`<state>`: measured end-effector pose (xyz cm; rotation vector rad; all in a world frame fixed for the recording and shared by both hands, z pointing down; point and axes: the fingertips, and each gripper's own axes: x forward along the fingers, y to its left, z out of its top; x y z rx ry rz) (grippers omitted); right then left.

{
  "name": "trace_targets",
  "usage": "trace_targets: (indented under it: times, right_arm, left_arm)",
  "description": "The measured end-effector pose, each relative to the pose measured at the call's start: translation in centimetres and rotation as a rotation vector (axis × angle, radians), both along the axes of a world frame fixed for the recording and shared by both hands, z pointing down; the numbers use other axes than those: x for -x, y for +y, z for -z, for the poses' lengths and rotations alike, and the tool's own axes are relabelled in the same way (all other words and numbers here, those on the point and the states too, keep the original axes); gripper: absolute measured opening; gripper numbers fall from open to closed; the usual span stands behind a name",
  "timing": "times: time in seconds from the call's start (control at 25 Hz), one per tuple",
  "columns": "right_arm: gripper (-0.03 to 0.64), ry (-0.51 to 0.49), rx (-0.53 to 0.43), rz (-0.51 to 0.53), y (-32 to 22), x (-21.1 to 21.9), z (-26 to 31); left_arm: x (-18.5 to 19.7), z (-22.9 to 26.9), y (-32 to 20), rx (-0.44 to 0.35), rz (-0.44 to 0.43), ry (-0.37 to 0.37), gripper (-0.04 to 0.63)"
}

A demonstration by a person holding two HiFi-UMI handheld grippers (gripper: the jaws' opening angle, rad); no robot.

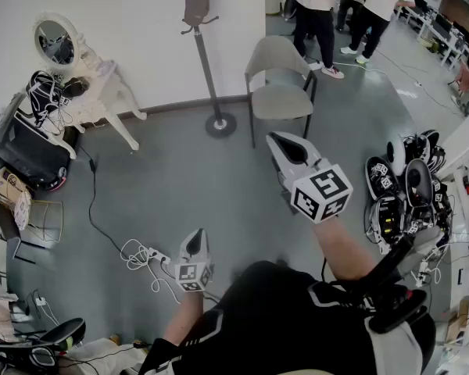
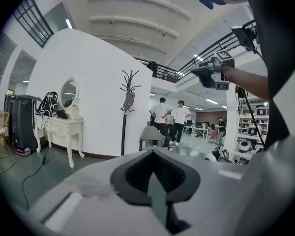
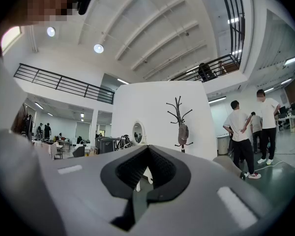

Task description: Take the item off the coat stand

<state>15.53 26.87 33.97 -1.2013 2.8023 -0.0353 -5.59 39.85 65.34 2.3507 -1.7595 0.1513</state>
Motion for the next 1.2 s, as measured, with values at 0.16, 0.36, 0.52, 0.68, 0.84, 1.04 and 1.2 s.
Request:
trace_targets:
  times: [0.16,0.36,0.52,0.68,0.84,1.04,1.2]
  right_arm:
    - [0.008,-0.008,0.005,-0.009,-0.4,0.4,-0.1]
    - [0.008,-0.009,0.010,-0.023,-0.6,0.9,-0.1]
    - [0.008,-0.012,0.015,-0.028,-0.7,1.5,-0.1]
    - [0.009,-0.040,0.017,-0.028,-0.3,2.4,0.1]
    - [0.009,-0.040,0.010,-0.043,0.1,3.6,0.0]
    - [0.009,-0.044,0.013,-0.069,0.6,4.9,-0.2]
    - [0.009,-0.036,0.019,-0.065,0.5,5.5,-0.6]
  left_arm:
    - [-0.1,-0.9,0.5,0.025,0.001,0.013,0.023]
    - [-0.2,-1.1,1.0,0.033,-0.024,0.012,0.023]
    - [0.7,-1.2,0.8,0.029,-0.028,0.014,0.023]
    - [1.9,-1.4,1.1,0.023,-0.037,0.015,0.023]
    - [3.2,-1.3,1.4,0.003,-0.055,0.009,0.023]
    - [4.7,-0.7,1.4,-0.020,-0.084,0.018,0.023]
    - [5.1,-0.3,0.7,-0.029,-0.100,0.016,0.023]
